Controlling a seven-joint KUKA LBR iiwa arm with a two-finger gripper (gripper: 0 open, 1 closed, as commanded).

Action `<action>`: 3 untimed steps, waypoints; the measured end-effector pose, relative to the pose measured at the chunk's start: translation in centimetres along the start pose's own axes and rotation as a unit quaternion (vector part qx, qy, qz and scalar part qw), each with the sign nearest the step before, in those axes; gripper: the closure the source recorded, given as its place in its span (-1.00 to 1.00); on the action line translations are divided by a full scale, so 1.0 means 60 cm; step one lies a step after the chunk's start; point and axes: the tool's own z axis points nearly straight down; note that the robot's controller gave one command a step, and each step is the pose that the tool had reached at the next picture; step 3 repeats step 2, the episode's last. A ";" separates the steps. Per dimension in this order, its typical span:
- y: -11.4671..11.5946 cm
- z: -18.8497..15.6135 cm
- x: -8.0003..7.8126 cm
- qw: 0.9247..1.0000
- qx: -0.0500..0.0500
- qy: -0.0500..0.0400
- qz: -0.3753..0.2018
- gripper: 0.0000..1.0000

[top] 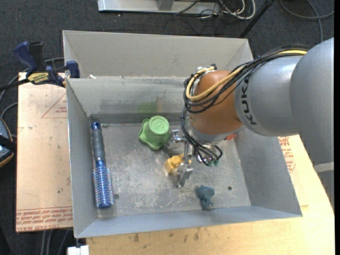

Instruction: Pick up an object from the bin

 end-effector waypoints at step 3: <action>-0.009 -0.267 -0.026 0.997 0.003 -0.003 -0.083 1.00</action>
Offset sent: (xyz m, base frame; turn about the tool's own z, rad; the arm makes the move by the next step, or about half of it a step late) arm 0.0000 0.0000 0.0000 0.0000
